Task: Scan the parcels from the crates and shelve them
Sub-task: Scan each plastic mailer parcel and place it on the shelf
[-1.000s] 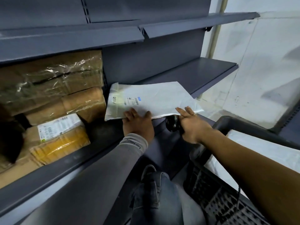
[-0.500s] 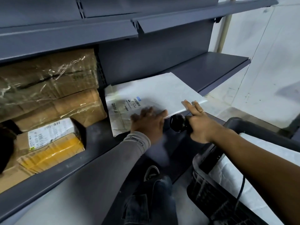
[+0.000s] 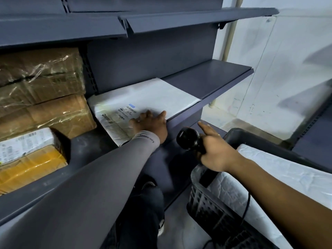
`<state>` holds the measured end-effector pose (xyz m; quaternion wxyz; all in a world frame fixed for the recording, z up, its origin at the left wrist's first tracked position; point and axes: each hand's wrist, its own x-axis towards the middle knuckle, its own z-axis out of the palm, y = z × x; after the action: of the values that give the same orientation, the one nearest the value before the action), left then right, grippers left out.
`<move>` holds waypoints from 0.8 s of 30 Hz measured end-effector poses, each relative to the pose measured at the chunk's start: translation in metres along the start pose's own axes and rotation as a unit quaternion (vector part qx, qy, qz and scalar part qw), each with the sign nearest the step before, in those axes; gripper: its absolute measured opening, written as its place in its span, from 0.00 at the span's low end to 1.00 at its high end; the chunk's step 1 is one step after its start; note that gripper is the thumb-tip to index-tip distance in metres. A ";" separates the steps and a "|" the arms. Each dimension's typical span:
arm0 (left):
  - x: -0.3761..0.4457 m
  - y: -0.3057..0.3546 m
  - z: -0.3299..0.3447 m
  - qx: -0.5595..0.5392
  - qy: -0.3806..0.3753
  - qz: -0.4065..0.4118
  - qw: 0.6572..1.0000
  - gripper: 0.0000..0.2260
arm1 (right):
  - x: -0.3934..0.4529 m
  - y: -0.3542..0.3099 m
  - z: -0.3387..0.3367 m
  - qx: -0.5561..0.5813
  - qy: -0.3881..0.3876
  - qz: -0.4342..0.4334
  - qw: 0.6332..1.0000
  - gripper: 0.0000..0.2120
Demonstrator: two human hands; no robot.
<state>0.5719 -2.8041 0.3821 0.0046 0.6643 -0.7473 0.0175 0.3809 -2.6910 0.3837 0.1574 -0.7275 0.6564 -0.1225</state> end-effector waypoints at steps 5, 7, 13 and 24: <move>-0.009 0.002 -0.002 -0.019 -0.003 -0.017 1.000 0.25 | -0.038 0.006 -0.014 0.028 0.026 0.030 0.999 0.25; -0.019 0.007 -0.002 -0.013 0.010 -0.010 1.000 0.26 | -0.056 0.009 -0.020 0.032 0.043 0.037 0.998 0.29; -0.072 0.059 -0.001 -0.036 0.067 0.109 0.991 0.25 | -0.116 0.017 -0.035 0.021 0.075 0.098 0.992 0.25; -0.178 0.175 0.022 -0.065 -0.055 0.332 0.940 0.25 | -0.220 0.075 -0.042 0.027 0.123 0.287 0.950 0.12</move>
<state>0.4191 -2.6072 0.3514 0.0009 0.3769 -0.9238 -0.0670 0.2724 -2.4822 0.3992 0.1241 -0.4832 0.8481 -0.1785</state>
